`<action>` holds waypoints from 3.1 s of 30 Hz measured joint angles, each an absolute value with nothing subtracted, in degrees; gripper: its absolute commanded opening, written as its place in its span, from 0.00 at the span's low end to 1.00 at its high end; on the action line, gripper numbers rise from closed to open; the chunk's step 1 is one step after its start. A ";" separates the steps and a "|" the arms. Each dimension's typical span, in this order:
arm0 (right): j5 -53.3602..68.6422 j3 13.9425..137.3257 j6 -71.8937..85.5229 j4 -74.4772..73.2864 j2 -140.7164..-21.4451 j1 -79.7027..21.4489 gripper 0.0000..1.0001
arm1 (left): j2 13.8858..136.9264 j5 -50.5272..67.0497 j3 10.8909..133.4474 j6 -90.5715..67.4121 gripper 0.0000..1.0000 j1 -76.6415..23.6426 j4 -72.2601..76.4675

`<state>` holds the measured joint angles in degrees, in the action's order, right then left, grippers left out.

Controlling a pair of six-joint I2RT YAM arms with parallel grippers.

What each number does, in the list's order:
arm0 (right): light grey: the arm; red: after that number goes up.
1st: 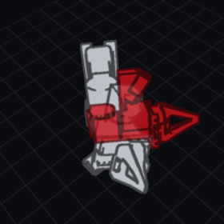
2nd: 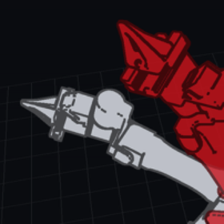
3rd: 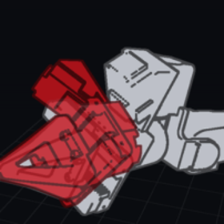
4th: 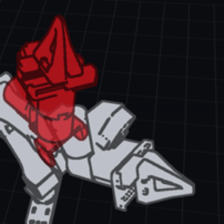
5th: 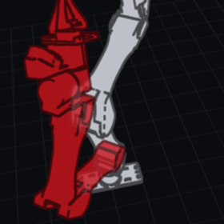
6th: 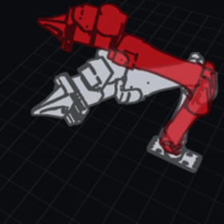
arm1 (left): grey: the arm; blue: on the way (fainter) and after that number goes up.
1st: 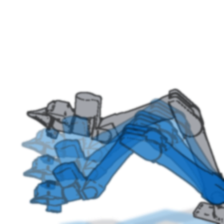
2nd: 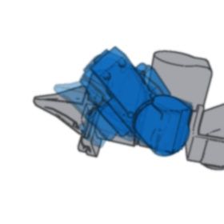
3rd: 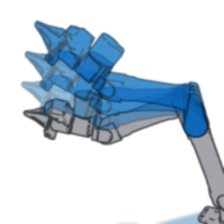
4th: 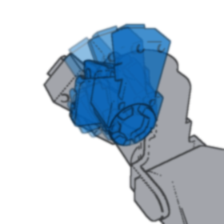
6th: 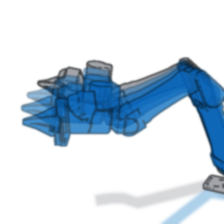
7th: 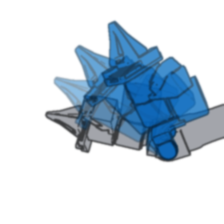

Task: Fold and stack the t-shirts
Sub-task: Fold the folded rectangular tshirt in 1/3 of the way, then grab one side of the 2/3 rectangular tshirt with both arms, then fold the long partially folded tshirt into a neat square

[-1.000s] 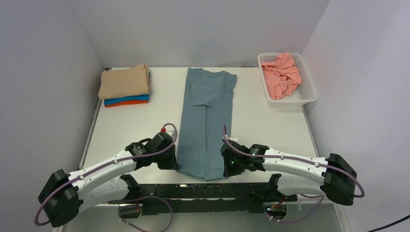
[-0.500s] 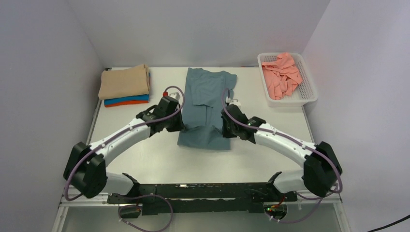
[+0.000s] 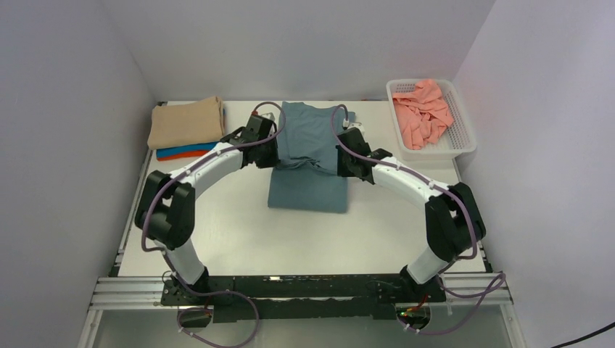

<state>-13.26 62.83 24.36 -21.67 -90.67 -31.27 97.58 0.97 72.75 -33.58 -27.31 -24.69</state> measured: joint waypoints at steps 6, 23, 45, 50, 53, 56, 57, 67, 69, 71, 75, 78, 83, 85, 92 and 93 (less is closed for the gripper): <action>-11.49 65.19 22.85 -19.53 -95.81 -28.05 0.00 | 104.90 1.87 79.05 -31.99 0.02 -26.13 -25.15; -6.96 69.93 22.11 -15.29 -103.96 -22.48 1.00 | 110.02 5.37 82.04 -30.70 0.99 -22.37 -25.78; 3.64 37.71 35.22 -11.05 -77.87 -24.62 0.96 | 94.15 11.38 51.07 -38.48 0.60 -24.36 -15.73; 4.16 36.51 36.60 -10.37 -77.89 -24.99 0.90 | 95.90 11.64 51.70 -39.33 0.28 -24.40 -13.87; 4.43 36.45 37.19 -9.61 -78.02 -25.39 0.81 | 97.84 11.84 52.45 -40.16 0.00 -24.40 -13.08; 4.47 36.45 37.76 -9.02 -79.00 -25.74 0.74 | 98.89 12.43 53.32 -40.38 0.00 -24.43 -12.82; 4.47 36.45 37.98 -8.88 -79.68 -25.87 0.73 | 99.09 12.64 53.49 -40.40 0.00 -24.47 -12.73; 3.42 36.91 38.74 -6.35 -83.79 -26.13 0.30 | 99.04 12.67 53.21 -40.88 0.00 -24.47 -12.25; 3.33 36.99 38.83 -6.31 -84.16 -26.48 0.14 | 99.00 12.67 53.12 -41.19 0.00 -24.45 -12.21; 2.85 36.99 38.63 -6.70 -84.25 -27.24 0.00 | 98.96 12.64 53.06 -41.21 0.00 -24.45 -12.10; 1.43 37.12 39.07 -8.29 -84.16 -29.10 0.00 | 97.84 12.58 51.42 -41.41 0.00 -24.51 -10.66; 1.72 37.15 38.76 -10.85 -82.96 -30.57 0.00 | 94.32 11.66 47.51 -41.69 0.00 -25.02 -9.87; 6.20 35.86 37.45 -17.89 -75.50 -33.45 0.00 | 82.48 8.86 37.50 -43.05 0.00 -27.57 -13.50; 9.61 35.79 36.82 -21.41 -70.98 -34.68 0.00 | 76.53 7.55 34.48 -43.27 0.00 -28.91 -17.58; 21.61 34.98 36.53 -29.95 -58.43 -39.24 0.00 | 54.65 4.21 32.73 -44.80 0.00 -35.79 -33.74; 22.98 34.98 36.80 -30.94 -57.08 -40.14 0.00 | 52.53 3.86 32.80 -45.34 0.00 -36.71 -35.62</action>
